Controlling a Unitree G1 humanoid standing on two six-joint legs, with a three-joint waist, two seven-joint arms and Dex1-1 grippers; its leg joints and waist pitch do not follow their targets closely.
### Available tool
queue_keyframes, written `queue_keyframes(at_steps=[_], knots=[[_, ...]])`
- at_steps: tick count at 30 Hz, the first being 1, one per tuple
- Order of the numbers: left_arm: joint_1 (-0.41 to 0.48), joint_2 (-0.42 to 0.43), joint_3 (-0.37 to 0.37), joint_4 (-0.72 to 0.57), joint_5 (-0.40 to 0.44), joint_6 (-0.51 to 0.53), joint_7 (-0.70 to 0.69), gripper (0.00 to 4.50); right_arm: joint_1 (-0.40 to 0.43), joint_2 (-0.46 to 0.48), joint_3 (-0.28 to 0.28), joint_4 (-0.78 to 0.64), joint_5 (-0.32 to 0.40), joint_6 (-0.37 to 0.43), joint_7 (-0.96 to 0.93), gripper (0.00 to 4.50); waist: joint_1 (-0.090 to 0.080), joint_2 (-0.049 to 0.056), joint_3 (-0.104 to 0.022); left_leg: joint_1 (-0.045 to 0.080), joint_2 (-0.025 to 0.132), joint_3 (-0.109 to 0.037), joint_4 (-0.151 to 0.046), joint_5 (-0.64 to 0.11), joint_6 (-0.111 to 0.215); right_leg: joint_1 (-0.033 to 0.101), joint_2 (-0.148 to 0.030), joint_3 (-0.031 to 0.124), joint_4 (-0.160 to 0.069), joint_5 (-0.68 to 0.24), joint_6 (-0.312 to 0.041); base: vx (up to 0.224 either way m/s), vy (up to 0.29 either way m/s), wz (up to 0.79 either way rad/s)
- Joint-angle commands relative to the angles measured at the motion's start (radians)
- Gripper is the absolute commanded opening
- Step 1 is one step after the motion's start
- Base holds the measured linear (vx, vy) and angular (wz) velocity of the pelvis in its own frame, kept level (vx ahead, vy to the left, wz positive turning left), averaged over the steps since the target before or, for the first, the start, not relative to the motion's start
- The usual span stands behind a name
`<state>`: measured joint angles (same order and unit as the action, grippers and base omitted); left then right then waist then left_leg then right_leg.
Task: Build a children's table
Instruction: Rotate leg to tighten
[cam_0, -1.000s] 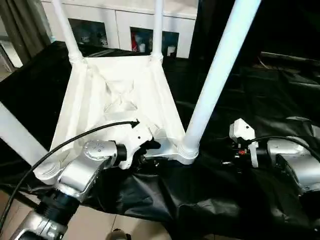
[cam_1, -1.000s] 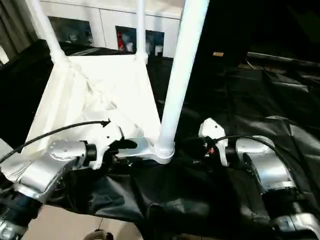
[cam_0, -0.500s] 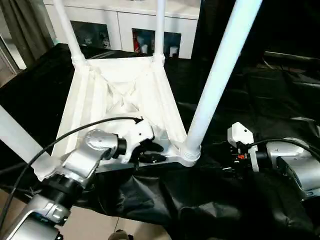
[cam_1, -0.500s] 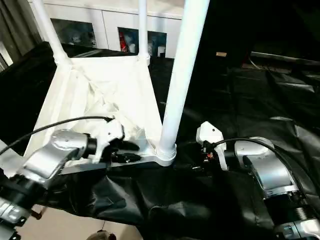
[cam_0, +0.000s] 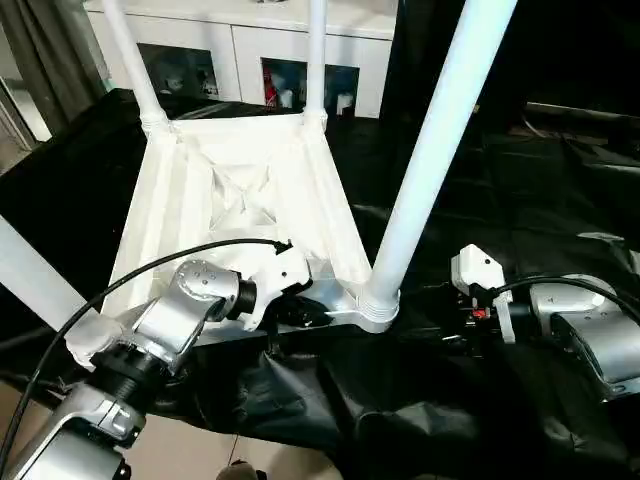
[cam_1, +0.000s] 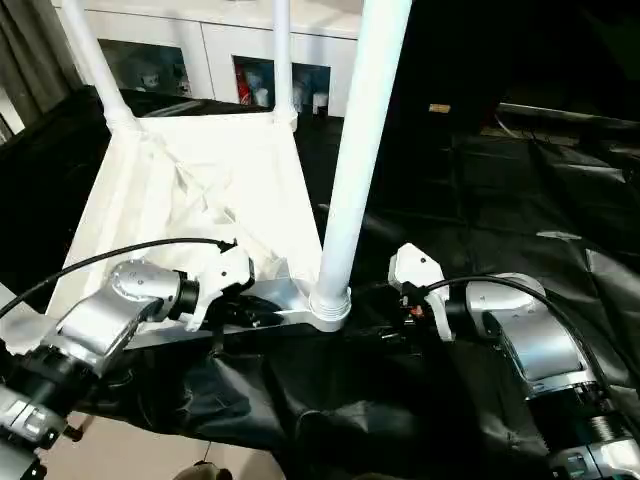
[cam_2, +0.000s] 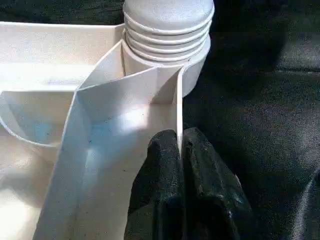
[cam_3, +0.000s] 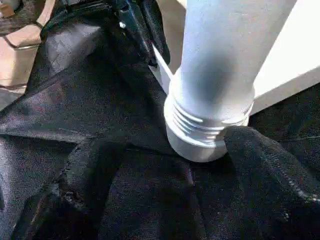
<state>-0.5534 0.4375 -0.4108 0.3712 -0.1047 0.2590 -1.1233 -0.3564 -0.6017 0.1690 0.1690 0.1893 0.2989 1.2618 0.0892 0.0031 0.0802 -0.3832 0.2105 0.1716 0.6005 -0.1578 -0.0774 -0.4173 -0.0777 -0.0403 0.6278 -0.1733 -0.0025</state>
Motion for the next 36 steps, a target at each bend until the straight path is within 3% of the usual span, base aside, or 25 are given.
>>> queue_keyframes(at_steps=[1,5,6,9,15,21,23,30,36], knots=[[-0.004,0.020,0.006,0.007,0.011,0.002,-0.009,0.02,-0.021,0.010,0.009,0.008,0.001,-0.004,-0.011,3.89,0.003,-0.001,-0.071,0.016,0.008,0.000,-0.073,-0.309,0.017,0.051,-0.044,0.028,-0.090,-0.312,-0.199,0.000,0.000,0.00],[0.014,0.035,0.003,-0.010,0.019,0.003,-0.015,0.00,-0.029,0.044,0.004,0.027,0.004,0.005,-0.046,4.26,-0.001,-0.002,-0.070,0.014,0.007,-0.002,-0.076,-0.314,0.009,0.050,-0.046,0.027,-0.093,-0.355,-0.182,0.000,0.000,0.00],[0.031,0.045,-0.002,-0.023,0.030,-0.005,-0.013,0.00,-0.033,0.076,0.018,0.050,-0.030,-0.036,-0.096,4.26,0.001,-0.005,-0.071,0.016,0.008,-0.001,-0.075,-0.314,0.010,0.048,-0.045,0.027,-0.094,-0.356,-0.181,0.000,0.000,0.00],[0.043,0.047,0.001,-0.035,0.028,-0.005,-0.010,0.00,-0.040,0.101,0.025,0.072,-0.057,-0.074,-0.140,4.46,0.001,-0.001,-0.072,0.019,0.011,-0.001,-0.076,-0.312,-0.002,0.043,-0.046,0.029,-0.089,-0.323,-0.192,0.000,0.000,0.00],[0.055,0.038,0.011,-0.055,0.021,0.001,0.000,0.00,-0.060,0.152,0.038,0.107,-0.062,-0.079,-0.174,4.46,0.001,0.006,-0.074,0.016,0.009,0.000,-0.078,-0.293,0.002,0.050,-0.041,0.029,-0.081,-0.231,-0.214,0.000,0.000,0.00],[0.055,0.037,0.020,-0.058,0.023,0.004,0.003,0.00,-0.075,0.177,0.040,0.153,-0.060,-0.103,-0.181,3.84,0.000,0.001,-0.067,0.016,0.008,-0.001,-0.082,-0.329,-0.002,0.047,-0.045,0.030,-0.089,-0.312,-0.197,0.000,0.000,0.00],[0.055,0.039,0.022,-0.058,0.023,0.004,0.004,0.00,-0.077,0.181,0.041,0.156,-0.060,-0.105,-0.182,3.84,-0.001,0.002,-0.067,0.017,0.008,-0.001,-0.082,-0.331,-0.003,0.046,-0.046,0.030,-0.091,-0.327,-0.193,0.000,0.000,0.00],[0.070,0.047,0.038,-0.062,0.015,0.008,0.005,0.00,-0.083,0.211,0.039,0.177,-0.050,-0.110,-0.192,3.07,-0.003,0.002,-0.066,0.015,0.010,-0.001,-0.084,-0.319,-0.001,0.045,-0.045,0.031,-0.088,-0.301,-0.196,0.000,0.000,0.00],[0.070,0.031,0.056,-0.040,0.024,0.029,0.057,0.00,-0.067,0.243,0.027,0.201,-0.044,-0.112,-0.220,2.78,-0.008,-0.003,-0.060,0.017,0.009,-0.003,-0.087,-0.355,-0.005,0.040,-0.046,0.031,-0.096,-0.383,-0.173,0.000,0.000,0.00]])
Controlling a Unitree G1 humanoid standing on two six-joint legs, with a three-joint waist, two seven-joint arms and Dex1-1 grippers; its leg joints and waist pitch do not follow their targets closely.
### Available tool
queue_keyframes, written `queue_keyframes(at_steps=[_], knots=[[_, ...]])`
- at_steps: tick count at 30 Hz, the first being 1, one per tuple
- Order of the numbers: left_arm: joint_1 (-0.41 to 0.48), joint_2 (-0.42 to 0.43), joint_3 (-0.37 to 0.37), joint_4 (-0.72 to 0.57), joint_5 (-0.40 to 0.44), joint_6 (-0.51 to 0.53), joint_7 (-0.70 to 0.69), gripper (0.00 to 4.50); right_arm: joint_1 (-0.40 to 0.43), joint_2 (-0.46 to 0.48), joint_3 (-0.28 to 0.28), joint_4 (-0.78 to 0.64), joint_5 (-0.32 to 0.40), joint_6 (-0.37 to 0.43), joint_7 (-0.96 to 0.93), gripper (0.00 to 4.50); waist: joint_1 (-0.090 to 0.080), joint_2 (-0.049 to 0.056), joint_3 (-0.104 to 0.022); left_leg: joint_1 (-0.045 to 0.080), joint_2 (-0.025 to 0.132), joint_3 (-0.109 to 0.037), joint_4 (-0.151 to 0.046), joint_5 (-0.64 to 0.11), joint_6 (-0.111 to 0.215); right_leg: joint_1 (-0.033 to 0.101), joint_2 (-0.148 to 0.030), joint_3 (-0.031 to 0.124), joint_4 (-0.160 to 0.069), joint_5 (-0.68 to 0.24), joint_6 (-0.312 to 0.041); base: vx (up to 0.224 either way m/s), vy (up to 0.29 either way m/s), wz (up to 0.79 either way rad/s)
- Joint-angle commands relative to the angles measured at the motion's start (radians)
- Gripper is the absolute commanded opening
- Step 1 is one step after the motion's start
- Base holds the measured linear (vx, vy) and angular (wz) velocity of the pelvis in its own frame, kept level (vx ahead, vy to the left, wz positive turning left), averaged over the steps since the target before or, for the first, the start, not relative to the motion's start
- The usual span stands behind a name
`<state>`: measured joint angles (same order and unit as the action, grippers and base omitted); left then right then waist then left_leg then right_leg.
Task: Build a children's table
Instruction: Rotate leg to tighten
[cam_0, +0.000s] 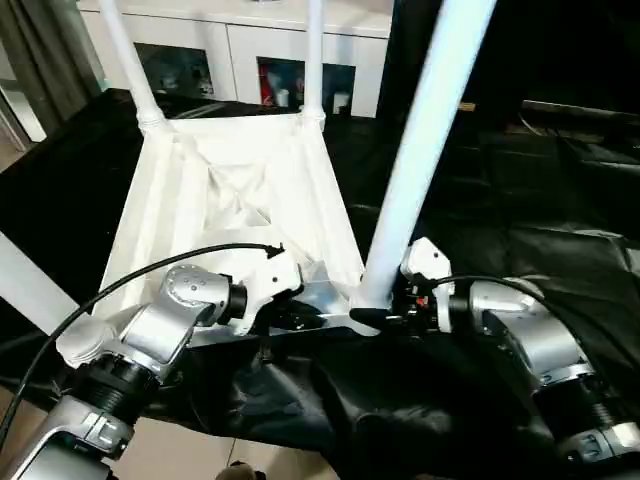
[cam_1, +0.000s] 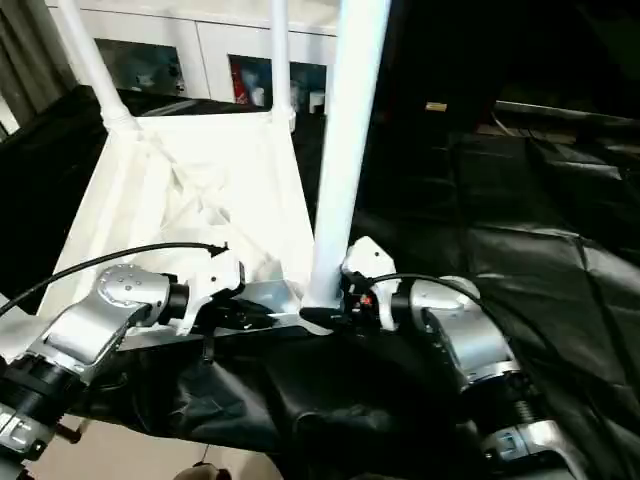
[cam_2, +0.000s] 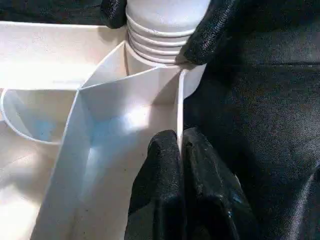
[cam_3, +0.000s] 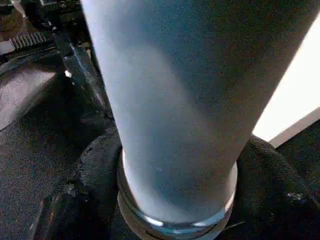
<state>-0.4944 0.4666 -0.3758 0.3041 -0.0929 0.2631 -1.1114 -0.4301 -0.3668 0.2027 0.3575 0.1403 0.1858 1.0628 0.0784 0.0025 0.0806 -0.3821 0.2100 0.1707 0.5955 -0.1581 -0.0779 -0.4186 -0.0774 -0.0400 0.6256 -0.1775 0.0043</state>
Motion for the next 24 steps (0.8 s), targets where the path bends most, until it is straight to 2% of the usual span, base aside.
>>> queue_keyframes(at_steps=[1,2,4,7,8,9,10,11,13,14,16,17,19,20,23,24], knots=[[0.005,-0.011,0.028,0.038,0.019,0.031,0.076,0.00,0.011,0.023,-0.015,0.021,0.004,0.001,-0.047,2.77,0.001,-0.004,-0.057,0.016,0.010,-0.002,-0.084,-0.365,-0.007,0.039,-0.046,0.031,-0.096,-0.394,-0.176,0.000,0.000,0.00],[-0.001,-0.025,0.038,0.049,0.023,0.037,0.107,0.00,0.014,0.041,-0.024,0.031,0.003,0.001,-0.079,2.76,-0.002,-0.003,-0.054,0.018,0.009,-0.001,-0.084,-0.376,-0.010,0.035,-0.046,0.032,-0.099,-0.418,-0.170,0.000,0.000,0.00],[-0.016,-0.051,0.054,0.068,0.030,0.048,0.158,0.00,0.014,0.077,-0.044,0.053,0.003,0.006,-0.145,2.75,-0.005,-0.005,-0.053,0.017,0.006,-0.004,-0.085,-0.392,-0.016,0.036,-0.048,0.030,-0.104,-0.471,-0.150,0.000,0.000,0.00],[-0.068,-0.124,0.072,0.124,0.057,0.070,0.287,0.00,0.013,0.172,-0.081,0.108,-0.015,0.009,-0.333,2.75,-0.012,-0.003,-0.048,0.024,0.004,-0.007,-0.086,-0.424,-0.029,0.025,-0.049,0.028,-0.117,-0.552,-0.122,0.000,0.000,0.00],[-0.084,-0.146,0.077,0.143,0.065,0.075,0.322,0.00,0.010,0.199,-0.091,0.124,-0.022,0.005,-0.389,2.75,-0.016,-0.006,-0.050,0.023,0.002,-0.010,-0.088,-0.423,-0.032,0.028,-0.050,0.025,-0.118,-0.567,-0.110,0.000,0.000,0.00],[-0.109,-0.178,0.085,0.172,0.075,0.082,0.375,0.00,0.000,0.243,-0.111,0.158,-0.030,0.005,-0.485,2.75,-0.017,0.000,-0.052,0.023,0.001,-0.010,-0.090,-0.416,-0.036,0.028,-0.050,0.023,-0.121,-0.564,-0.106,0.000,0.000,0.00],[-0.119,-0.191,0.089,0.182,0.077,0.085,0.397,0.00,-0.005,0.257,-0.113,0.170,-0.032,0.005,-0.508,2.75,-0.019,-0.002,-0.054,0.025,0.001,-0.010,-0.091,-0.413,-0.034,0.029,-0.050,0.022,-0.123,-0.557,-0.106,0.000,0.000,0.00],[-0.128,-0.204,0.092,0.193,0.079,0.089,0.419,0.00,-0.010,0.270,-0.114,0.182,-0.035,0.005,-0.530,2.75,-0.020,-0.001,-0.053,0.021,0.001,-0.010,-0.094,-0.410,-0.031,0.031,-0.048,0.021,-0.124,-0.534,-0.108,0.000,0.000,0.00],[-0.180,-0.279,0.109,0.251,0.088,0.105,0.522,0.00,-0.051,0.349,-0.106,0.258,-0.065,-0.012,-0.649,2.75,-0.021,0.006,-0.050,0.025,0.001,-0.009,-0.095,-0.430,-0.032,0.025,-0.046,0.021,-0.128,-0.529,-0.115,0.000,0.000,0.00],[-0.186,-0.289,0.109,0.257,0.090,0.107,0.531,0.00,-0.058,0.360,-0.102,0.269,-0.070,-0.018,-0.658,2.75,-0.023,0.005,-0.052,0.026,0.000,-0.011,-0.095,-0.443,-0.038,0.027,-0.048,0.018,-0.128,-0.531,-0.116,0.000,0.000,0.00],[-0.195,-0.307,0.101,0.266,0.098,0.091,0.536,0.00,-0.076,0.386,-0.100,0.287,-0.071,-0.041,-0.661,2.75,-0.021,0.006,-0.056,0.020,0.001,-0.013,-0.099,-0.429,-0.029,0.036,-0.049,0.017,-0.127,-0.489,-0.117,0.000,0.000,0.00],[-0.197,-0.312,0.098,0.267,0.099,0.087,0.533,0.00,-0.082,0.396,-0.105,0.287,-0.054,-0.044,-0.640,3.09,-0.018,0.007,-0.058,0.022,0.002,-0.009,-0.100,-0.416,-0.021,0.034,-0.048,0.020,-0.127,-0.447,-0.126,0.000,0.000,0.00],[-0.197,-0.316,0.096,0.269,0.102,0.078,0.527,0.00,-0.087,0.406,-0.113,0.285,-0.042,-0.044,-0.620,3.44,-0.017,0.006,-0.055,0.021,0.003,-0.007,-0.101,-0.415,-0.014,0.034,-0.045,0.022,-0.124,-0.409,-0.142,0.000,0.000,0.00],[-0.188,-0.309,0.090,0.260,0.101,0.054,0.497,0.00,-0.089,0.402,-0.111,0.274,-0.034,-0.046,-0.578,3.47,-0.017,0.010,-0.057,0.022,0.003,-0.006,-0.101,-0.418,-0.011,0.035,-0.046,0.022,-0.123,-0.399,-0.148,0.000,0.000,0.00],[-0.169,-0.289,0.085,0.243,0.093,0.016,0.445,0.00,-0.089,0.372,-0.095,0.259,-0.038,-0.060,-0.522,3.80,-0.020,0.007,-0.058,0.012,0.002,-0.007,-0.103,-0.396,-0.008,0.045,-0.048,0.022,-0.119,-0.380,-0.149,0.000,0.000,0.00],[-0.142,-0.257,0.072,0.217,0.082,-0.017,0.369,0.00,-0.083,0.328,-0.084,0.228,-0.025,-0.049,-0.446,3.80,-0.019,0.005,-0.060,0.014,0.001,-0.004,-0.099,-0.385,0.002,0.046,-0.049,0.022,-0.122,-0.391,-0.147,0.000,0.000,0.00]])
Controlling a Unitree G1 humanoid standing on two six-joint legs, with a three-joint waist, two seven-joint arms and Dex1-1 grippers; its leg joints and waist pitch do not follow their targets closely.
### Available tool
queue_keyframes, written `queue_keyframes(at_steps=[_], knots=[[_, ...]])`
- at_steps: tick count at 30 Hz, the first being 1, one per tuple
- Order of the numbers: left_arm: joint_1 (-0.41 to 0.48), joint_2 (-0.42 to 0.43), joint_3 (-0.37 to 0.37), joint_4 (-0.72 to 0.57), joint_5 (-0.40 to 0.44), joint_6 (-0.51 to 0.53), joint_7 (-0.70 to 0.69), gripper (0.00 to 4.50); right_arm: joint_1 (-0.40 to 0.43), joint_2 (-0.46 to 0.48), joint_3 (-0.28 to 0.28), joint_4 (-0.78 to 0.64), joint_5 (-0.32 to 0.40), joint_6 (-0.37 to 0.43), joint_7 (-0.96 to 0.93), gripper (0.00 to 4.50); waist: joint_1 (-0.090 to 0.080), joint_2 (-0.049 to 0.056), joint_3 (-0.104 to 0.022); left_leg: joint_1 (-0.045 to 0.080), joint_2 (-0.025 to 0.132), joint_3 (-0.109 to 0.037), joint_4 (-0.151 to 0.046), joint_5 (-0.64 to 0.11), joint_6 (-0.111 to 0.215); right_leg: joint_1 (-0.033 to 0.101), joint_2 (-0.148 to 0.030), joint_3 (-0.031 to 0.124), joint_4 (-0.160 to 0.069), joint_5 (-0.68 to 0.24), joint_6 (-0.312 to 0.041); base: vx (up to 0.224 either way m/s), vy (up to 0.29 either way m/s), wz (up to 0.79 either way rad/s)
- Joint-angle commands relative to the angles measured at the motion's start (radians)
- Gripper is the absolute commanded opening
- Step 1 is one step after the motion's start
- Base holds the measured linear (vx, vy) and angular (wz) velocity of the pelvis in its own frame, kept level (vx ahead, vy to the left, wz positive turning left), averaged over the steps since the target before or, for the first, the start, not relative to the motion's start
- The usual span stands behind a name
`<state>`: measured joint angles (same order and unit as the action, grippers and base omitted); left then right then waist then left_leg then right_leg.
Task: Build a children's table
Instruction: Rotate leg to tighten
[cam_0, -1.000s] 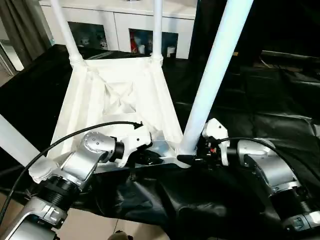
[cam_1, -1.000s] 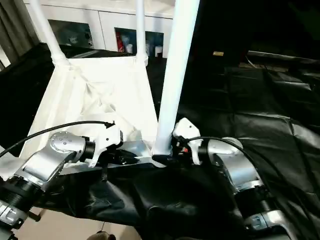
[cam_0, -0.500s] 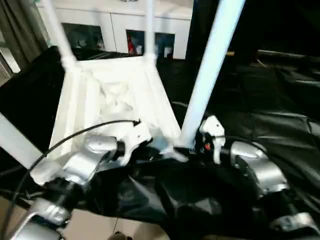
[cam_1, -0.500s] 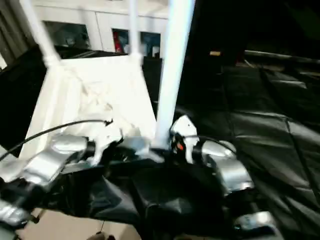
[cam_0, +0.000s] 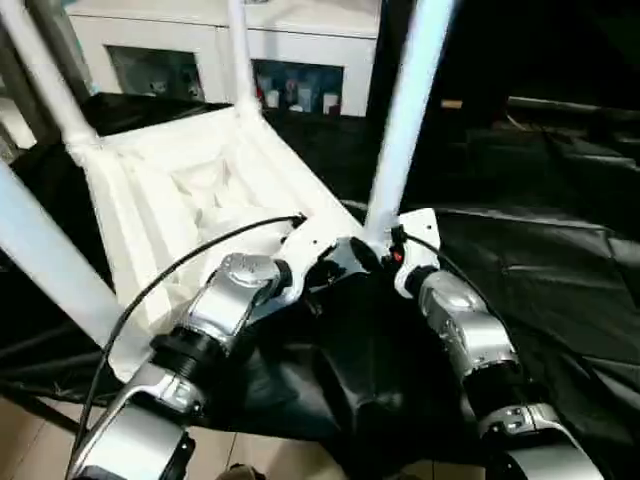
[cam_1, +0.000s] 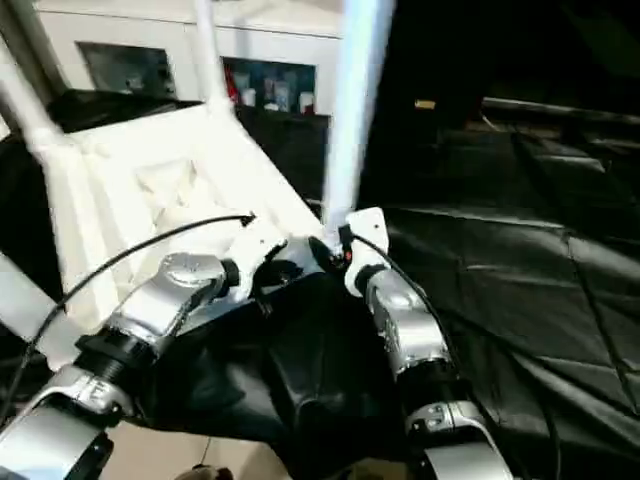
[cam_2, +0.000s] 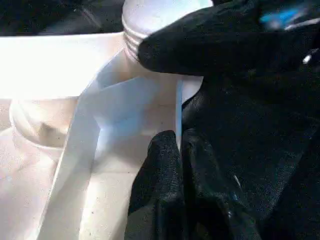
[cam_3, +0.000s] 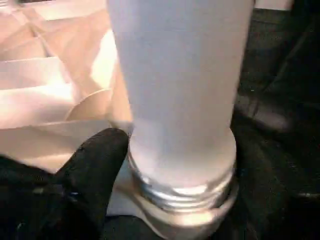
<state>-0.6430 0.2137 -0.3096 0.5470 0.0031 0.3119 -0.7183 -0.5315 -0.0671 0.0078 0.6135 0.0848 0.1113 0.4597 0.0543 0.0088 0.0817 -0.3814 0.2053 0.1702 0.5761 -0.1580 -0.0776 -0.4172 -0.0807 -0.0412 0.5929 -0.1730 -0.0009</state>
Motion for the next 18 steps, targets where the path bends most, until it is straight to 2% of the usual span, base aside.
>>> queue_keyframes(at_steps=[1,3,5,7,8,9,10,11,12,13,14,15,16,18], knots=[[0.013,0.004,0.003,-0.032,-0.016,-0.071,-0.043,0.00,0.020,0.017,0.112,-0.035,0.035,0.031,0.175,3.80,0.007,-0.002,-0.061,0.015,0.007,-0.003,-0.079,-0.380,0.007,0.044,-0.046,0.025,-0.091,-0.398,-0.141,0.000,0.000,0.00],[0.032,0.031,-0.011,-0.049,-0.020,-0.097,-0.101,0.00,0.021,-0.016,0.116,-0.051,0.048,0.046,0.226,3.80,0.007,-0.001,-0.060,0.016,0.008,-0.001,-0.079,-0.364,0.017,0.041,-0.048,0.026,-0.093,-0.419,-0.145,0.000,0.000,0.00],[0.066,0.081,-0.029,-0.092,-0.043,-0.106,-0.207,0.00,0.033,-0.078,0.138,-0.091,0.059,0.057,0.336,3.80,0.008,0.001,-0.063,0.013,0.010,-0.002,-0.079,-0.357,0.015,0.047,-0.048,0.025,-0.091,-0.428,-0.143,0.000,0.000,0.00],[0.084,0.121,-0.033,-0.116,-0.059,-0.102,-0.273,0.00,0.043,-0.128,0.155,-0.117,0.061,0.052,0.418,3.80,0.012,0.002,-0.068,0.015,0.012,0.001,-0.078,-0.321,0.017,0.047,-0.047,0.027,-0.085,-0.376,-0.157,0.000,0.000,0.00],[0.086,0.126,-0.033,-0.119,-0.061,-0.101,-0.281,0.00,0.044,-0.135,0.157,-0.120,0.061,0.051,0.429,3.80,0.013,0.001,-0.071,0.017,0.015,0.003,-0.076,-0.296,0.018,0.047,-0.047,0.029,-0.079,-0.327,-0.178,0.000,0.000,0.00],[0.092,0.140,-0.033,-0.128,-0.067,-0.101,-0.303,0.00,0.048,-0.153,0.165,-0.128,0.061,0.048,0.457,3.80,0.013,-0.002,-0.073,0.015,0.014,0.004,-0.074,-0.280,0.020,0.051,-0.045,0.028,-0.075,-0.299,-0.188,0.000,0.000,0.00],[0.100,0.155,-0.033,-0.141,-0.079,-0.099,-0.332,0.00,0.052,-0.171,0.171,-0.137,0.060,0.044,0.492,3.80,0.014,0.003,-0.074,0.015,0.016,0.005,-0.074,-0.252,0.023,0.051,-0.043,0.027,-0.068,-0.243,-0.209,0.055,-0.004,0.00],[0.115,0.182,-0.033,-0.167,-0.094,-0.089,-0.381,0.00,0.057,-0.197,0.174,-0.155,0.061,0.043,0.549,3.80,0.015,-0.009,-0.080,0.014,0.016,0.007,-0.069,-0.222,0.031,0.057,-0.042,0.026,-0.060,-0.182,-0.226,0.063,0.011,-0.01],[0.122,0.195,-0.033,-0.180,-0.100,-0.086,-0.403,0.00,0.058,-0.209,0.175,-0.161,0.062,0.042,0.573,3.80,0.018,-0.001,-0.083,0.012,0.016,0.006,-0.066,-0.173,0.045,0.060,-0.041,0.026,-0.046,-0.098,-0.246,0.063,0.011,-0.01],[0.127,0.207,-0.033,-0.189,-0.105,-0.082,-0.421,0.00,0.057,-0.218,0.178,-0.165,0.066,0.043,0.592,3.80,0.017,0.001,-0.082,0.010,0.017,0.007,-0.064,-0.157,0.053,0.059,-0.039,0.026,-0.043,-0.064,-0.257,0.062,0.022,-0.02],[0.129,0.210,-0.032,-0.192,-0.107,-0.081,-0.427,0.00,0.056,-0.221,0.179,-0.165,0.068,0.044,0.598,3.80,0.019,-0.002,-0.087,0.014,0.015,0.009,-0.059,-0.133,0.067,0.060,-0.037,0.024,-0.036,-0.007,-0.277,0.000,0.000,0.00],[0.132,0.222,-0.030,-0.197,-0.111,-0.082,-0.443,0.00,0.052,-0.231,0.185,-0.165,0.071,0.044,0.618,3.80,0.019,-0.005,-0.088,0.014,0.015,0.011,-0.057,-0.119,0.076,0.061,-0.037,0.025,-0.034,0.018,-0.285,0.000,0.000,0.00],[0.136,0.233,-0.027,-0.203,-0.115,-0.081,-0.461,0.00,0.048,-0.239,0.190,-0.166,0.076,0.046,0.639,3.80,0.021,-0.003,-0.089,0.014,0.015,0.012,-0.055,-0.096,0.092,0.061,-0.037,0.024,-0.030,0.049,-0.295,0.000,0.000,0.00],[0.140,0.263,-0.019,-0.213,-0.116,-0.076,-0.495,0.00,0.036,-0.249,0.206,-0.160,0.076,0.041,0.677,3.80,0.030,-0.005,-0.087,0.015,0.018,0.013,-0.053,-0.108,0.101,0.059,-0.040,0.022,-0.031,0.018,-0.300,0.000,0.000,0.00]])
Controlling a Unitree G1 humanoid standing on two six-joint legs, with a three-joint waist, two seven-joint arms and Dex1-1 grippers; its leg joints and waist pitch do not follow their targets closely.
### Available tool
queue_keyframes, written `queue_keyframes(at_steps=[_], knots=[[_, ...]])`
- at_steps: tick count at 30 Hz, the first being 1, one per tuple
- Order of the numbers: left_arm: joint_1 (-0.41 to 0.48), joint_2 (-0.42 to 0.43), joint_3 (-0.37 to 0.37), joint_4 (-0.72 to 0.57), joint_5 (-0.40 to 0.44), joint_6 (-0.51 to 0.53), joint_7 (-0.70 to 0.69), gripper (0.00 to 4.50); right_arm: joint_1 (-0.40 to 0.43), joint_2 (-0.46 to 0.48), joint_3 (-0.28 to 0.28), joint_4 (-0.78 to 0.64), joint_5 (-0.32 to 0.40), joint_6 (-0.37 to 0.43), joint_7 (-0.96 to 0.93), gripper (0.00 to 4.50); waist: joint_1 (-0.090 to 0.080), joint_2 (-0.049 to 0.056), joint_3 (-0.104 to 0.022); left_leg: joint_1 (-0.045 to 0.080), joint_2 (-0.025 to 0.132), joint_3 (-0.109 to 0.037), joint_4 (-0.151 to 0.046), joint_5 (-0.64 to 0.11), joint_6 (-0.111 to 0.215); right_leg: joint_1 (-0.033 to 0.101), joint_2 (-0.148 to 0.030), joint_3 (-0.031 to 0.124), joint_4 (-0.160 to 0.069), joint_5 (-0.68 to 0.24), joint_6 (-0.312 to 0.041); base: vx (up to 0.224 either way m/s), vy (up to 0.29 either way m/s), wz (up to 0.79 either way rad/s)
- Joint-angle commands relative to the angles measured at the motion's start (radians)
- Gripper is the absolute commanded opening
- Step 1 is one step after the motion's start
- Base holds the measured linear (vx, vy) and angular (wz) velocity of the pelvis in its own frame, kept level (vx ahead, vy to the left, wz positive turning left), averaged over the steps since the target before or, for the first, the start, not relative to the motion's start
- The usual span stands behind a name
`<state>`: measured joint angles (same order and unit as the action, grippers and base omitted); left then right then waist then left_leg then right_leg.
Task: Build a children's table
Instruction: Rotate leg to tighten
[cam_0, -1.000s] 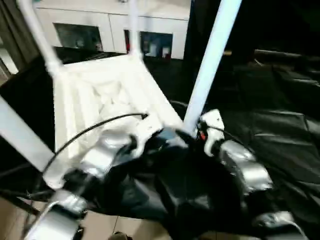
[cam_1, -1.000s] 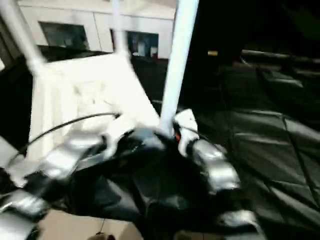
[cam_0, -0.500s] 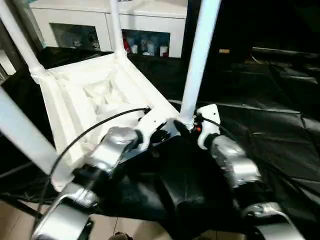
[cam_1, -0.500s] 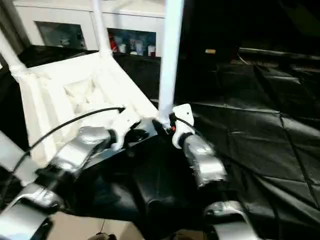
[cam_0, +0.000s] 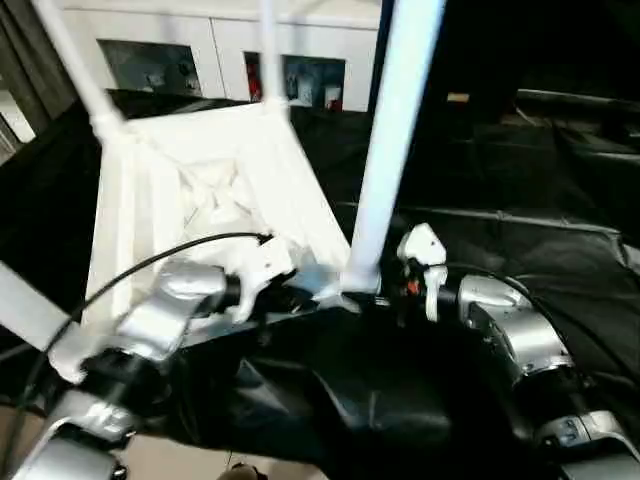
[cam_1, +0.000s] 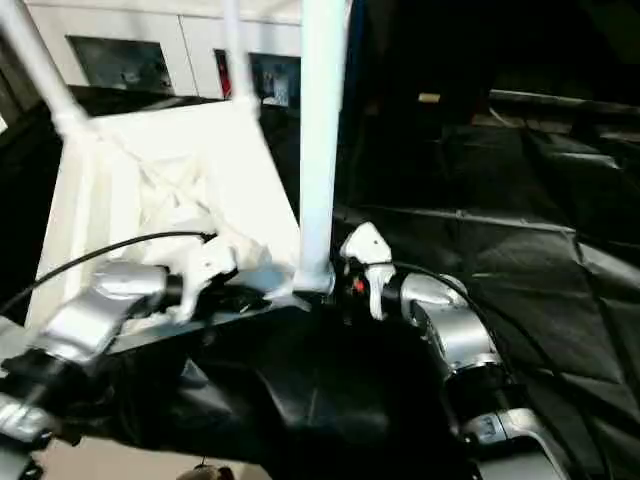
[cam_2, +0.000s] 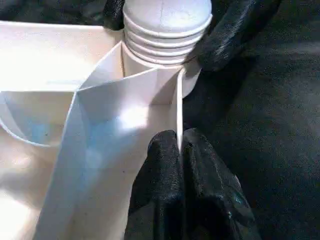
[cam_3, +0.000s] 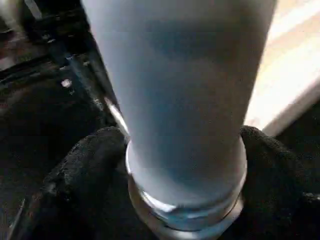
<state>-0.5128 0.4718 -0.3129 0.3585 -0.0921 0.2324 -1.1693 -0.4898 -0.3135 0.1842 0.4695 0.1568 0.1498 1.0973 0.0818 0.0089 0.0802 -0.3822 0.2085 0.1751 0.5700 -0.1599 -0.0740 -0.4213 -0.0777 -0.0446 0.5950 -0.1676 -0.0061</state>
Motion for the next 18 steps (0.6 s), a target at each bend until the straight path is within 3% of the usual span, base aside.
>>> queue_keyframes(at_steps=[1,2,6,9,14,16,18], knots=[[0.010,0.008,-0.015,-0.025,-0.021,0.003,-0.046,0.00,-0.008,-0.003,0.031,-0.015,0.003,0.002,0.042,3.80,0.004,-0.003,-0.084,0.017,0.016,0.010,-0.048,-0.119,0.094,0.061,-0.043,0.026,-0.035,-0.010,-0.292,0.000,0.000,0.00],[0.010,0.010,-0.014,-0.024,-0.020,0.002,-0.045,0.00,-0.010,0.000,0.031,-0.012,0.004,0.001,0.042,3.80,0.007,-0.008,-0.080,0.018,0.017,0.010,-0.050,-0.144,0.083,0.060,-0.045,0.027,-0.040,-0.055,-0.282,0.000,0.000,0.00],[0.018,0.020,-0.005,-0.032,-0.020,0.009,-0.044,0.00,-0.013,0.016,0.031,-0.007,0.015,0.010,0.061,3.56,0.010,-0.007,-0.076,0.019,0.018,0.007,-0.056,-0.199,0.040,0.057,-0.050,0.031,-0.048,-0.167,-0.248,0.000,0.000,0.00],[0.026,0.015,-0.001,-0.041,-0.024,0.018,-0.039,0.00,-0.008,0.021,0.029,-0.006,0.023,0.020,0.063,3.36,0.009,-0.007,-0.076,0.020,0.017,0.006,-0.057,-0.205,0.028,0.056,-0.049,0.032,-0.048,-0.173,-0.238,0.000,0.000,0.00],[0.025,-0.004,0.004,-0.030,-0.015,0.019,-0.012,0.00,0.010,0.032,0.015,-0.011,0.038,0.035,0.042,3.00,0.011,-0.006,-0.077,0.018,0.015,0.005,-0.054,-0.186,0.035,0.058,-0.047,0.032,-0.044,-0.129,-0.245,0.000,0.000,0.00],[0.013,-0.028,0.012,-0.007,0.001,0.025,0.037,0.00,0.022,0.054,-0.001,0.004,0.022,0.024,-0.031,2.80,0.012,-0.001,-0.075,0.018,0.014,0.005,-0.054,-0.193,0.032,0.057,-0.047,0.032,-0.046,-0.131,-0.245,0.000,0.000,0.00],[-0.008,-0.061,0.027,0.027,0.020,0.038,0.112,0.00,0.021,0.091,-0.031,0.040,-0.002,0.006,-0.152,2.78,0.009,-0.002,-0.073,0.018,0.013,0.004,-0.057,-0.214,0.021,0.057,-0.048,0.032,-0.049,-0.161,-0.238,0.000,0.000,0.00]])
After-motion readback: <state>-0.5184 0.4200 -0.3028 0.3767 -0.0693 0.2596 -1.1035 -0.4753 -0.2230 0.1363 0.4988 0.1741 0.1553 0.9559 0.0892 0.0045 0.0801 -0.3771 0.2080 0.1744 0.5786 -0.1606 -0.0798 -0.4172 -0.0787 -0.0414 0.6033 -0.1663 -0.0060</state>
